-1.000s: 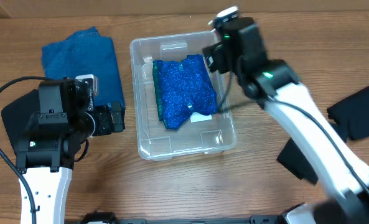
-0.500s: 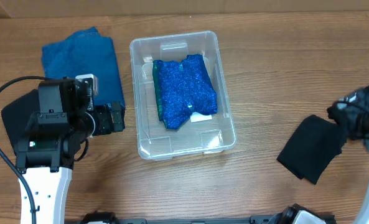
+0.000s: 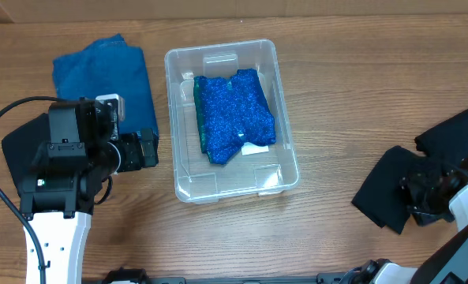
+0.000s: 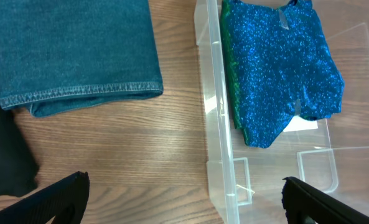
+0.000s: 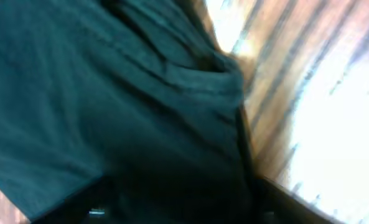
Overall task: Pack container
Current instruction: 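Move the right gripper back and grasp the black cloth on the right, then place the black cloth with the right gripper into the bin's front half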
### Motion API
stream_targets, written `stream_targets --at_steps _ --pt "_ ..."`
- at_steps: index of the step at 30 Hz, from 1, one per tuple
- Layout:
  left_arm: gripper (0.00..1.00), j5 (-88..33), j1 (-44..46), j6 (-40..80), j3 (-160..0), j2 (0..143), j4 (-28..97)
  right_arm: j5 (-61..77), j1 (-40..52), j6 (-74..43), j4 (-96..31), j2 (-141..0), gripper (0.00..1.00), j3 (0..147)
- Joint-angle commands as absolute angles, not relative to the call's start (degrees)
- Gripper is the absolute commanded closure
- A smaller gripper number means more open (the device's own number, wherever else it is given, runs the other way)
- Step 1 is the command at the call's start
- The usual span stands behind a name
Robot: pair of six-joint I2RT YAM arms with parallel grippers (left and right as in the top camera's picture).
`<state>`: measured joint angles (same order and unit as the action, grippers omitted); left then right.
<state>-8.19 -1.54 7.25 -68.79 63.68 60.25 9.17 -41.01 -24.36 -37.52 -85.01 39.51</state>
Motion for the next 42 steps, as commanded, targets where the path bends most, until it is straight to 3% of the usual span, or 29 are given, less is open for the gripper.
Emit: stream_targets --at_steps 1,2,3,9,13,19,25,33,37,38,42 --pt "0.0 -8.6 -1.85 6.39 -70.0 63.7 60.18 11.14 -41.21 -23.49 -37.56 -86.91 0.64 38.89" --pt "0.0 -8.62 -1.85 6.39 -70.0 63.7 60.18 12.56 -41.21 -22.31 -37.17 -86.91 0.85 38.89" --pt "0.0 -8.6 -1.85 6.39 -70.0 63.7 60.18 15.64 -41.21 -20.64 -36.45 -86.91 0.96 38.94" --pt "0.0 -8.62 -1.85 6.39 -70.0 63.7 60.25 40.69 -36.73 -14.92 -36.1 -81.84 0.96 46.13" --pt "0.0 -8.62 -1.85 6.39 -70.0 63.7 60.23 43.53 -27.44 -11.22 -37.93 -74.63 0.96 56.12" --pt "0.0 -8.62 -1.85 6.42 -70.0 63.7 60.25 30.41 1.34 9.74 -41.98 -71.0 0.96 74.54" --pt "0.0 -8.62 -1.85 6.42 -70.0 63.77 60.71 17.41 27.57 36.51 -44.07 -76.27 0.96 74.98" --pt "0.0 -8.62 -1.85 6.42 -69.97 63.77 61.28 14.57 38.3 43.24 -49.12 -94.08 0.96 74.98" --pt "0.0 -8.62 -1.85 6.42 -69.97 63.77 61.28 10.0 39.46 43.68 -49.71 -98.5 0.96 74.98" --pt "0.0 -8.62 -1.85 6.39 -69.97 63.77 61.32 4.01 39.24 40.49 -46.5 -98.8 0.0 74.98" --pt "0.0 -8.62 -1.85 6.42 -69.97 63.77 61.36 -27.9 38.83 18.04 -32.01 -97.54 0.0 76.55"
